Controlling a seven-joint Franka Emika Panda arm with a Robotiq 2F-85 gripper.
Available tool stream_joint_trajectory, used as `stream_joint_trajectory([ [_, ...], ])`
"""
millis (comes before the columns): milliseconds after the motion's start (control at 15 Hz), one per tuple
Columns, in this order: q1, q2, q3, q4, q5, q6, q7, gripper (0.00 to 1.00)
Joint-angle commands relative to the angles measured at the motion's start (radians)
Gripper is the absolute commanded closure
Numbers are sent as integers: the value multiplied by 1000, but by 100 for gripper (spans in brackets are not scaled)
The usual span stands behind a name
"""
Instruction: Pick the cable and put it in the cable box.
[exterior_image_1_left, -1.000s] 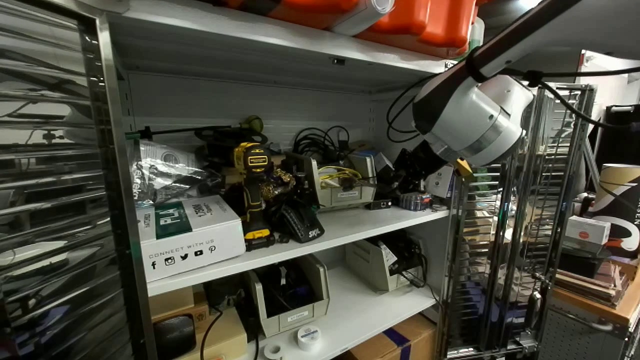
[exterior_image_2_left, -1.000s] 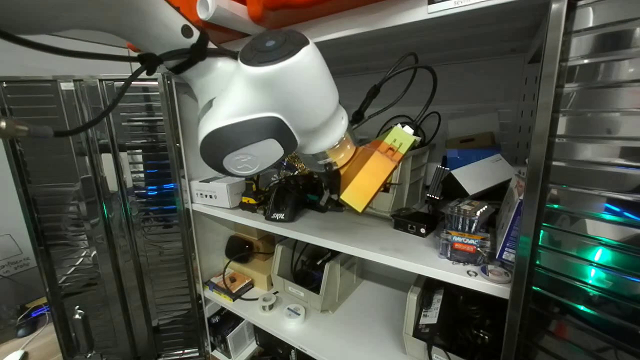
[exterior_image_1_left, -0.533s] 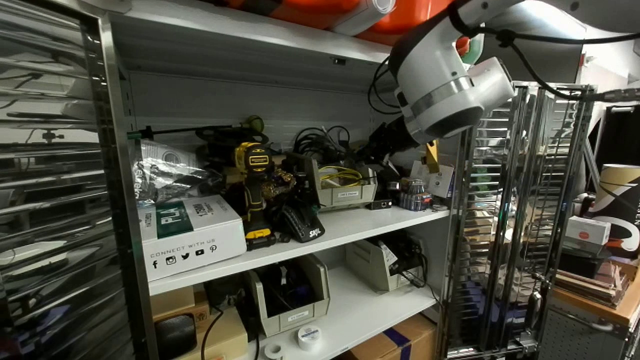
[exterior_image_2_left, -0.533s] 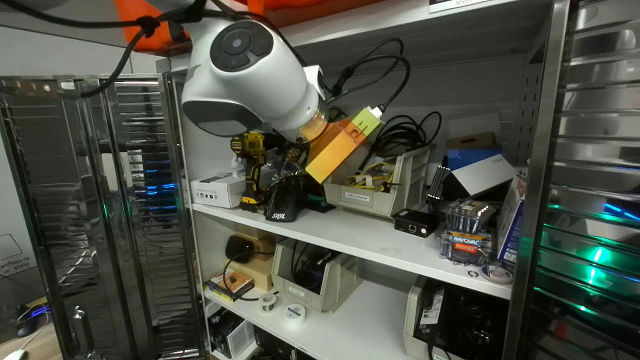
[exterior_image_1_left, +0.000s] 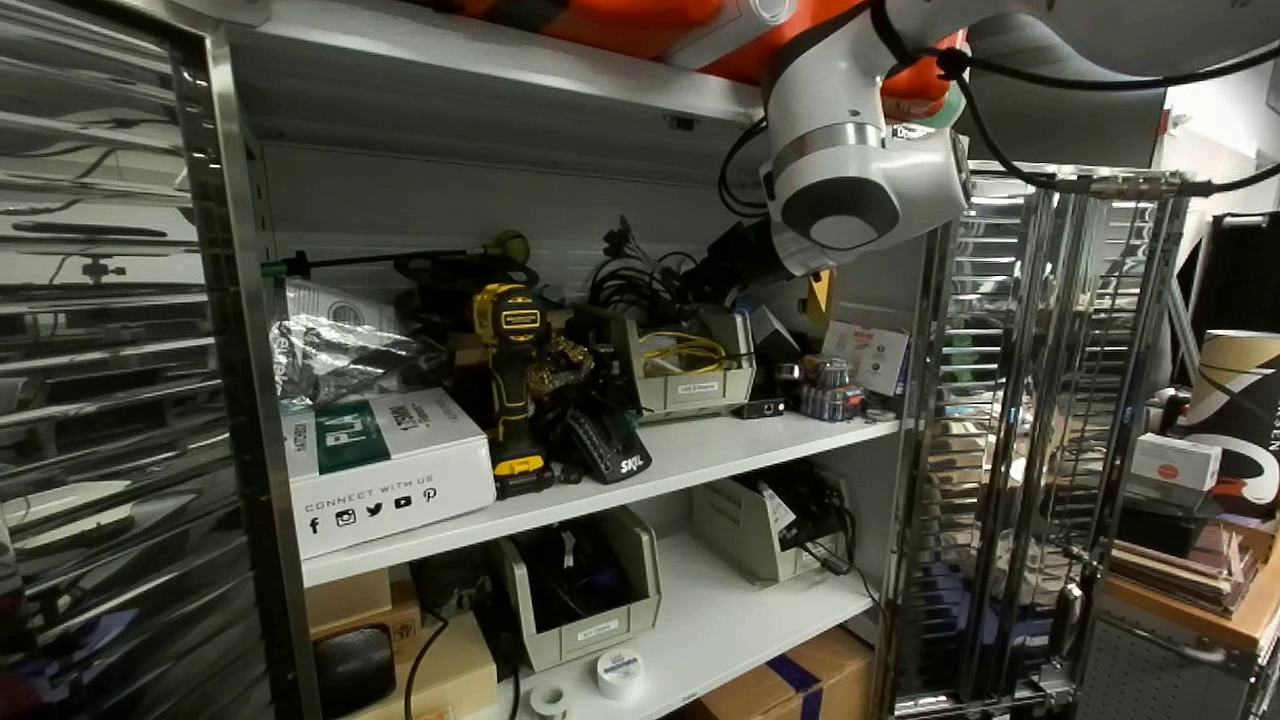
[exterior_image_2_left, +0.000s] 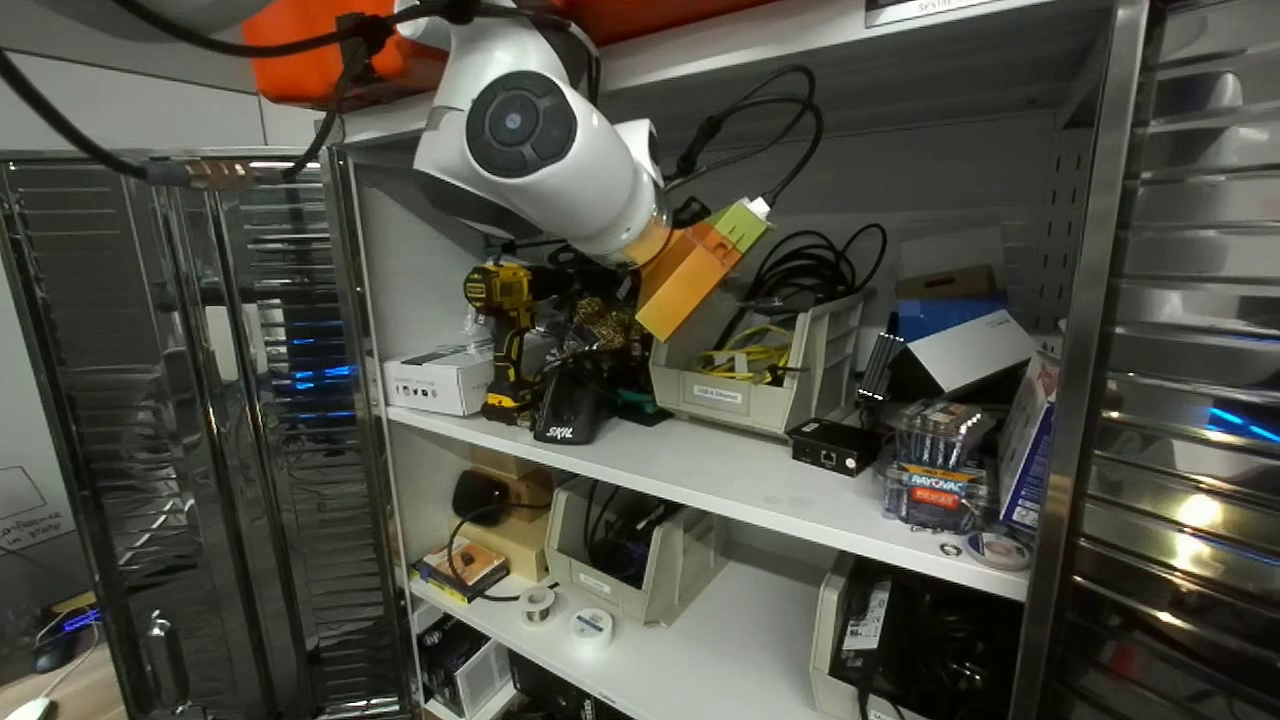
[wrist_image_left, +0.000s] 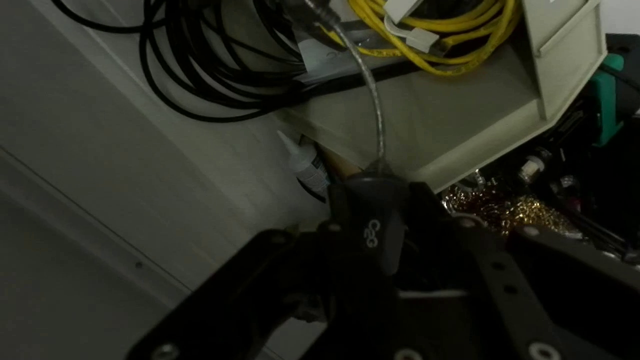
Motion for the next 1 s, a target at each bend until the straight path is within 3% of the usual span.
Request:
stream_joint_trajectory([
  [0,38,132,-77,212,-47,5,7,88],
  [67,25,170,-68,237,70,14,-146,89],
  [133,58,202,-117,270,-95,11,3,88],
  [200,63,242,-135,314,-106,10,5,88],
  [267,37,272,-112,344,18,20,-149,89],
  [333,69,279,-152,361,-125,15,5,88],
  [400,71,286,-152,364,-116,22,7,88],
  [467,52,298,-129,364,-3,32,-116,88],
  [533,78,306,-154,364,-113,30,9,88],
  [600,82,309,-155,365,-114,32,11,41],
  [667,68,306,-140,355,-38,37,-74,40],
  [733,84,303,-156,346,-115,38,14,35],
  [867,71,274,-137,285,-38,50,-47,19],
  [933,75,258,-138,254,-50,54,-14,10],
])
